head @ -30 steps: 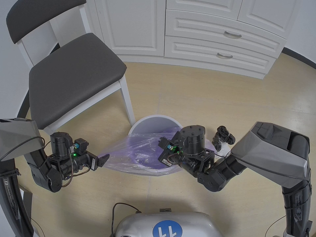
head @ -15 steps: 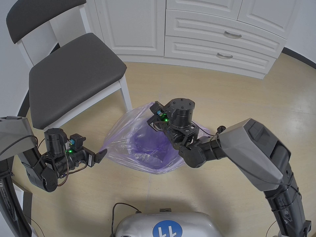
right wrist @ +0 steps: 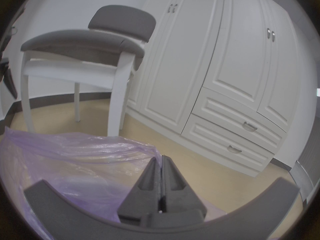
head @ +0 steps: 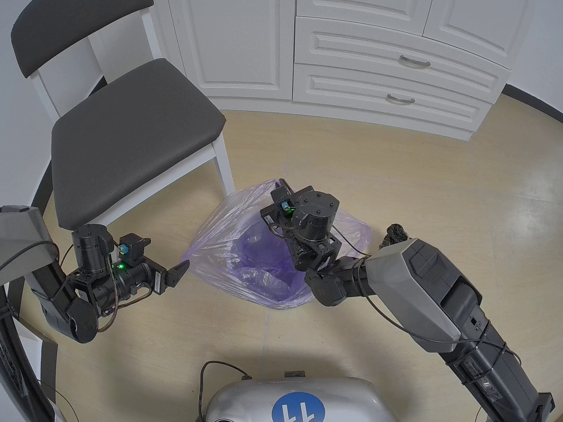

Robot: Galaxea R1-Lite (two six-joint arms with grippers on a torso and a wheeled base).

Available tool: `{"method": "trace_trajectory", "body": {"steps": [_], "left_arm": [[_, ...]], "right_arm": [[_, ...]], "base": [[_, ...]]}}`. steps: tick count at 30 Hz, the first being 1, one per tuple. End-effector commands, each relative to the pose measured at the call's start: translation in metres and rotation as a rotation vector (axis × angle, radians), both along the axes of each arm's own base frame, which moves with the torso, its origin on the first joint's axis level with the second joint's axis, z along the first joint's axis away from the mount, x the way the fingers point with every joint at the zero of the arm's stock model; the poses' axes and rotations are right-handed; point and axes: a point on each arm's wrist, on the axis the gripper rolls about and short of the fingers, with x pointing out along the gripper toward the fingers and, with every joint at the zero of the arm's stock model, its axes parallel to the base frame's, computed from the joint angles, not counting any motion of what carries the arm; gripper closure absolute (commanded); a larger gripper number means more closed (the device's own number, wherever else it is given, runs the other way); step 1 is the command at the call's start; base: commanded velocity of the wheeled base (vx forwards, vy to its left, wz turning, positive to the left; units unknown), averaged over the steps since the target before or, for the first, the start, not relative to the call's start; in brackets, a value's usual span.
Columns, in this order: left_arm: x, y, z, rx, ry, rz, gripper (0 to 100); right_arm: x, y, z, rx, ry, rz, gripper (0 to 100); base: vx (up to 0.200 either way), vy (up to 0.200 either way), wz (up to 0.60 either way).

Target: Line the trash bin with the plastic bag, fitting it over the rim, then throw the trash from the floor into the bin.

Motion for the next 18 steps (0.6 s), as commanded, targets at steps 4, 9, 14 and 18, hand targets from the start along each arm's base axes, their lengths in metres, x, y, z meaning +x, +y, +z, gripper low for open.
{"method": "trace_trajectory", "body": {"steps": [4,9,14,18], "left_arm": [[-0.001,-0.004,-0.003,0.006,0.011,-0.009,0],[-0.001,-0.006,-0.005,0.006,0.016,-0.015,0],[0.005,-0.015,-0.019,0.0,0.033,-0.034,0],[0.009,-0.019,-0.03,-0.053,0.032,-0.028,0]], "right_arm": [[-0.009,0.005,0.019,0.112,-0.07,0.039,100],[-0.009,0.007,0.011,0.104,-0.066,0.036,0],[-0.004,-0.001,0.022,0.087,-0.083,0.03,0],[-0.033,-0.008,0.061,-0.021,-0.036,0.108,0]], "base": [[0.0,0.0,0.0],[0.0,0.0,0.0],[0.0,0.0,0.0],[0.0,0.0,0.0]]}}
